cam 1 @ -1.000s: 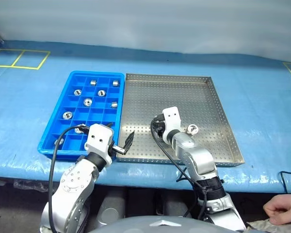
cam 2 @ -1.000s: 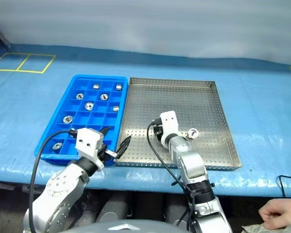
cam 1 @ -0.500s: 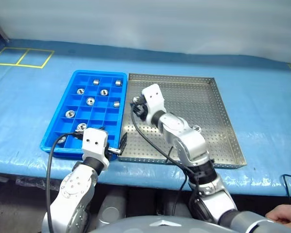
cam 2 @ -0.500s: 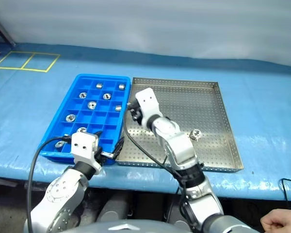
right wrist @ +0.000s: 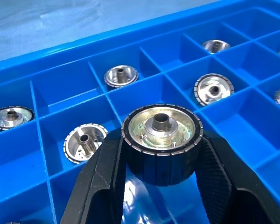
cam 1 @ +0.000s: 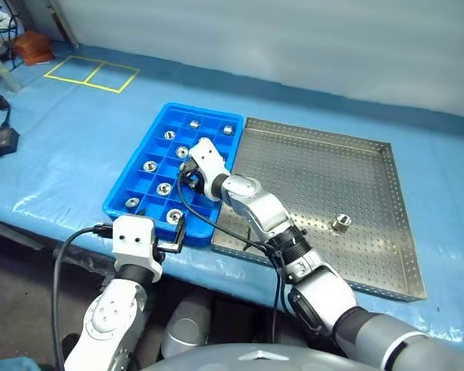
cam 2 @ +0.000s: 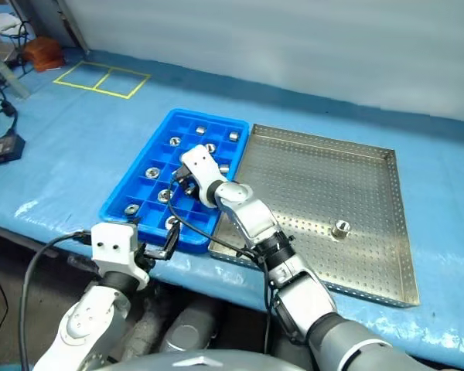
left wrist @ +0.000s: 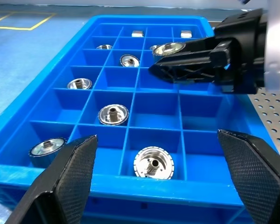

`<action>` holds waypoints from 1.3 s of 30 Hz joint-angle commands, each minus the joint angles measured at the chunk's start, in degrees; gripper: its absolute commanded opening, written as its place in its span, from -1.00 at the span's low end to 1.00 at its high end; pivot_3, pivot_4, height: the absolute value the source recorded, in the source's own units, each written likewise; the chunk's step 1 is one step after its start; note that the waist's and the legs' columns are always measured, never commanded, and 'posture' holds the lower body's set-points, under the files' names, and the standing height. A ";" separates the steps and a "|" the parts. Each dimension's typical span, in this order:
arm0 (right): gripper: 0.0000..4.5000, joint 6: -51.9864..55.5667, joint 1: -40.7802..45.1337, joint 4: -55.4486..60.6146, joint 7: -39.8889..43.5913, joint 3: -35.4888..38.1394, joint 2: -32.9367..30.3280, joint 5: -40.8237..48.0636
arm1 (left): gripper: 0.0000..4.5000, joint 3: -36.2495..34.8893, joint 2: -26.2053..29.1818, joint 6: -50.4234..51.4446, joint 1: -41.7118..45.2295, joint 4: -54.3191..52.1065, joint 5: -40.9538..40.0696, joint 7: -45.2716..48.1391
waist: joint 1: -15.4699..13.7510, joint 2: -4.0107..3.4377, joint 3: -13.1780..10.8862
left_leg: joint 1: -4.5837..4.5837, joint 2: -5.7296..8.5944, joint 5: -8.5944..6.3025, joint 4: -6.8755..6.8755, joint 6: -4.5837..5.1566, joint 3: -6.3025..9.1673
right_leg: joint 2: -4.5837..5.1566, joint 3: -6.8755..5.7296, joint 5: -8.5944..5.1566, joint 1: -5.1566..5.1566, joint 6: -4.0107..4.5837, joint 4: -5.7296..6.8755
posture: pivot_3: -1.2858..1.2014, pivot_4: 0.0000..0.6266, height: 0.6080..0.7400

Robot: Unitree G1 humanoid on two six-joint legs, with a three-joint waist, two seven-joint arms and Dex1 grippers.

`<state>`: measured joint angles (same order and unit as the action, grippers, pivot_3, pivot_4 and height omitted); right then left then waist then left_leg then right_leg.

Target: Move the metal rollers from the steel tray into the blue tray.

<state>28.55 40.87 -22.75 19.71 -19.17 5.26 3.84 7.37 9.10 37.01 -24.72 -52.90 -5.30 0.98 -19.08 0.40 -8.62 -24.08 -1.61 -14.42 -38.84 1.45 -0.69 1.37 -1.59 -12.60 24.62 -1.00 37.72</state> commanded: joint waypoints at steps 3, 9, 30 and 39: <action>-0.23 -2.89 1.75 -1.08 -0.33 2.75 0.09 -0.64 | 1.00 0.90 0.10 -1.28 0.99 -2.18 -0.20 1.01 | -2.13 0.00 0.00 | -0.03 0.00 -0.01 0.00 -0.03 -0.06 | 0.01 0.00 0.00 0.04 -0.01 -0.01 | 0.46 -0.52 1.00; -0.23 -1.63 0.34 2.49 0.39 2.95 -2.39 -1.81 | 1.00 1.34 0.93 -0.53 2.29 -1.51 -0.26 2.32 | -3.09 0.00 0.00 | -0.17 0.01 -0.03 -0.01 -0.06 -0.23 | 0.00 -0.05 0.00 0.14 -0.01 -0.03 | 0.44 -0.52 1.00; 0.99 4.58 -4.81 16.61 -0.37 6.51 -3.43 0.39 | 1.00 1.66 1.72 0.96 5.61 -0.12 -1.35 5.16 | -2.34 0.00 0.01 | -0.60 0.08 -0.03 -0.05 -0.11 -0.26 | -0.09 -0.15 0.15 0.48 -0.25 0.02 | 0.37 -0.52 1.00; 0.99 15.11 -14.58 35.96 -6.42 15.13 -9.20 1.06 | 1.00 3.66 2.84 1.88 12.07 4.72 -3.50 8.94 | 1.25 -0.02 0.02 | -0.59 0.09 -0.03 -0.15 -0.10 -0.27 | -0.02 -0.14 0.14 0.40 -0.23 -0.01 | 0.24 -0.52 1.00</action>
<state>42.30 27.18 8.49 14.57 -5.96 -3.45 4.71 10.20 11.64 38.93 -13.73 -48.21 -7.94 8.91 -17.83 0.38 -8.59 -24.67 -1.51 -14.45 -39.00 1.35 -0.97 1.35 -1.72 -12.46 25.02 -1.22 37.72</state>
